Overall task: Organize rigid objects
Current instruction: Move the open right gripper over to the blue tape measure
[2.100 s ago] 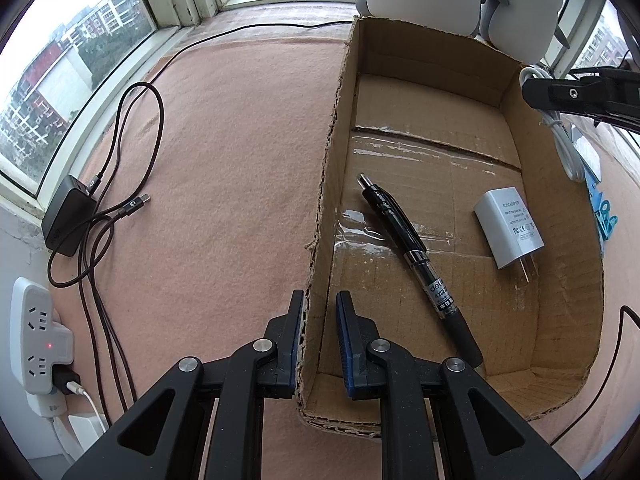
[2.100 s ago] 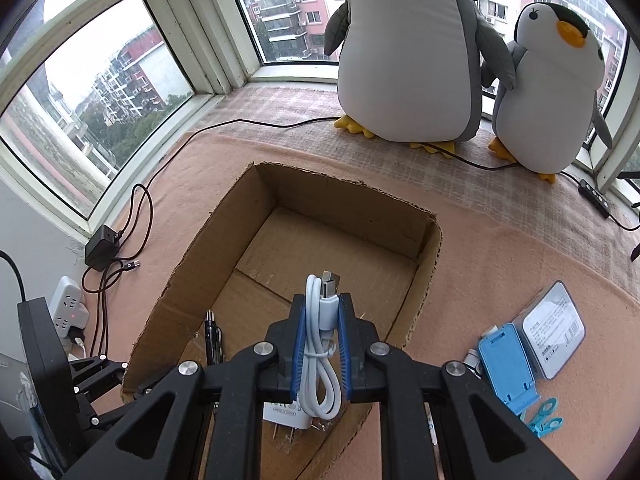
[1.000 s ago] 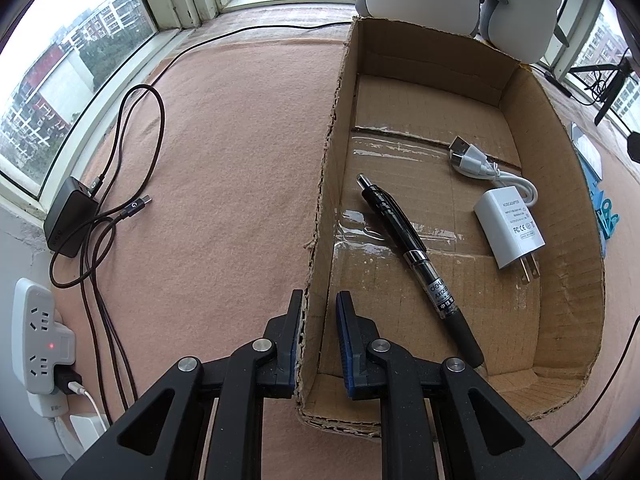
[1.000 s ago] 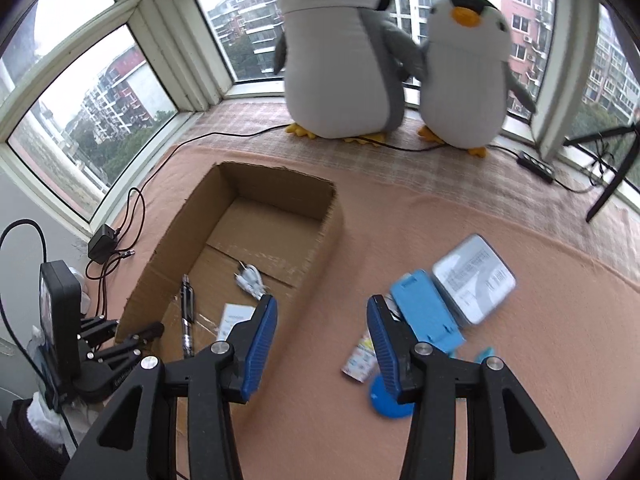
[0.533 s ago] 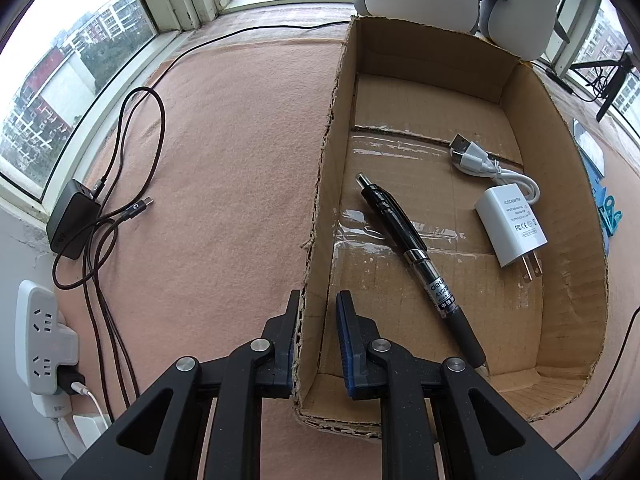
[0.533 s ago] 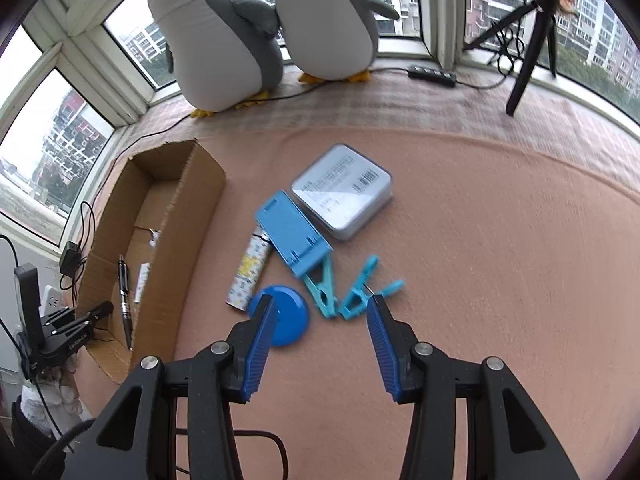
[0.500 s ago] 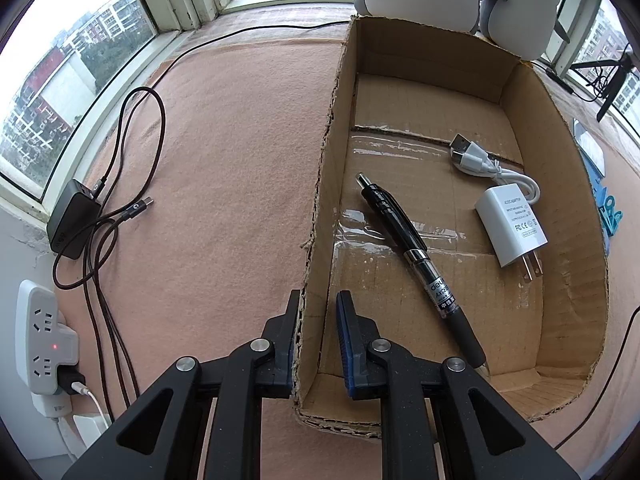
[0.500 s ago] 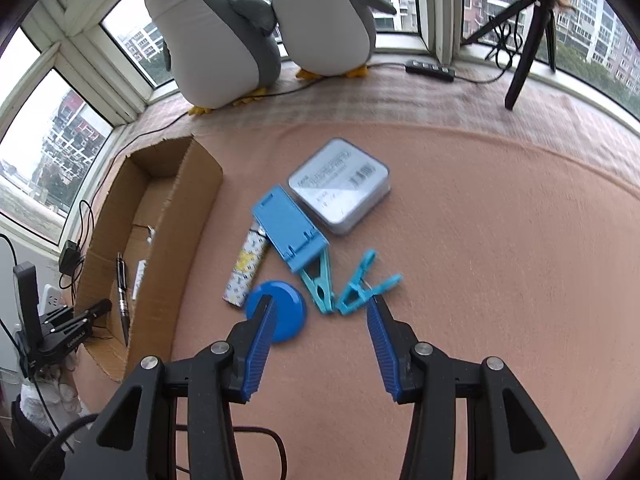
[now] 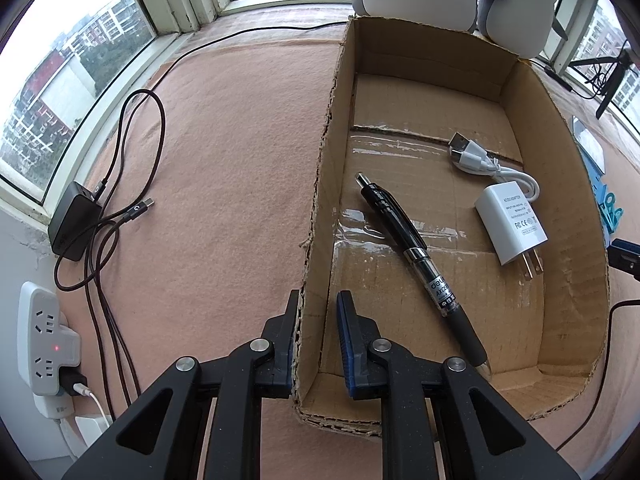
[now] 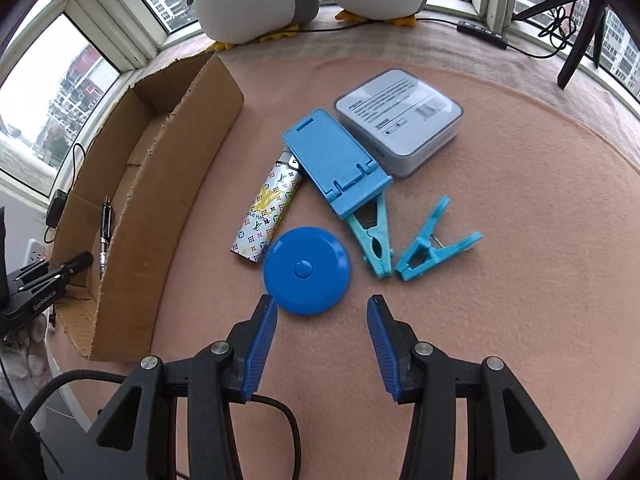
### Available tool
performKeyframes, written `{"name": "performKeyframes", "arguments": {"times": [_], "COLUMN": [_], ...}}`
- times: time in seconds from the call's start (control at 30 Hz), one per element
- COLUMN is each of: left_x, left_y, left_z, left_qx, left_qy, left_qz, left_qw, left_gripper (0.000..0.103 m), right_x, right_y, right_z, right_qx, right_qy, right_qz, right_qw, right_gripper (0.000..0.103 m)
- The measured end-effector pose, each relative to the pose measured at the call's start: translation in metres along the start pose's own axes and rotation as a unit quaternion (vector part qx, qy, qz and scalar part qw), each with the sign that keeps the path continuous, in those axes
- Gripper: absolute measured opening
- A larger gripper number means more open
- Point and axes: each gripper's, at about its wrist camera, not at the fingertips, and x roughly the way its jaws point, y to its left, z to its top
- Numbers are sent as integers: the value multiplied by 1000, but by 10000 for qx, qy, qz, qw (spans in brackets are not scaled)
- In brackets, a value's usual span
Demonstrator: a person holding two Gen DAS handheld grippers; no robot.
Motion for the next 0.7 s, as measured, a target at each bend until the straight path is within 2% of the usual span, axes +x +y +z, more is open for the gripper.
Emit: {"name": "performKeyframes", "arguments": {"times": [0.2, 0.5, 0.7], "left_x": [-1, -2, -2], "left_y": [-1, -1, -1], "left_z": [-1, 0, 0], "left_qx": [-16, -26, -26], "left_qy": [-6, -4, -3], "left_qz": [-5, -5, -11], "left_qw": [10000, 10000, 10000], "left_gripper": [16, 16, 16], "right_x": [9, 17, 23], "right_y": [8, 20, 35], "right_z": [4, 16, 20], "right_qx": [-96, -235, -653], "right_qy": [33, -6, 2], "right_qz": [-58, -283, -640], "right_qw": [9999, 9993, 9958], "right_gripper": [47, 47, 49]}}
